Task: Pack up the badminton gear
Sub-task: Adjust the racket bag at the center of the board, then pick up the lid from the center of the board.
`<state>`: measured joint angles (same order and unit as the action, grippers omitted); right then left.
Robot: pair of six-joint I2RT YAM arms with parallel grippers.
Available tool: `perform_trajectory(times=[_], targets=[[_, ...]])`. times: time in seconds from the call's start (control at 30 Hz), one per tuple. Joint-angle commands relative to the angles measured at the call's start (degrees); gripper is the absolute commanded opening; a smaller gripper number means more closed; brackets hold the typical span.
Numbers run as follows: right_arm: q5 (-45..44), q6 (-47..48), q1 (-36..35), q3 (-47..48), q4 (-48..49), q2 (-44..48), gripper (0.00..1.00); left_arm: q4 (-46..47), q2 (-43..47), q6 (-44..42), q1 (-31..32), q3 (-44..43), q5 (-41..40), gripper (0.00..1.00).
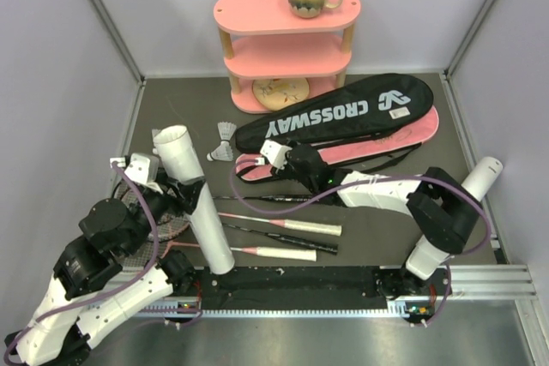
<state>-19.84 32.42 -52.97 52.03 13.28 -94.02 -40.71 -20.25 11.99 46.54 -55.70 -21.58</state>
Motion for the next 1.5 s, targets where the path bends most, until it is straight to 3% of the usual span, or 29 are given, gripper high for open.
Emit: perform_trajectory(times=[0.0, 0.53, 0.8, 0.9, 1.13, 1.47], targets=[[-0.56, 2.81, 0.41, 2.9, -0.01, -2.66, 0.57, 4.76, 0.56, -0.47, -0.14, -0.02, 1.28, 0.43], [-4.6, 8.44, 0.5, 11.42, 3.6, -16.63, 0.59, 4.76, 1.71, 0.58, -0.14, 0.16, 2.86, 0.43], [-4.07, 6.08, 2.43, 14.06, 1.93, -19.71, 0.56, 4.67, 1.53, 0.93, -0.14, -0.46, 3.65, 0.43], [-2.23, 3.09, 3.31, 14.24, 0.17, -19.36, 0.51, 4.67, 1.62, 1.02, -0.14, -0.63, 3.74, 0.43], [-2.14, -4.11, 4.19, 11.43, 1.75, -15.94, 0.25, 5.02, 1.09, 1.37, -0.14, -0.55, 4.35, 0.42], [2.34, -21.94, 6.56, 7.13, -0.45, -2.59, 0.04, 5.82, 0.39, 2.25, -0.14, -0.28, 5.15, 0.41]])
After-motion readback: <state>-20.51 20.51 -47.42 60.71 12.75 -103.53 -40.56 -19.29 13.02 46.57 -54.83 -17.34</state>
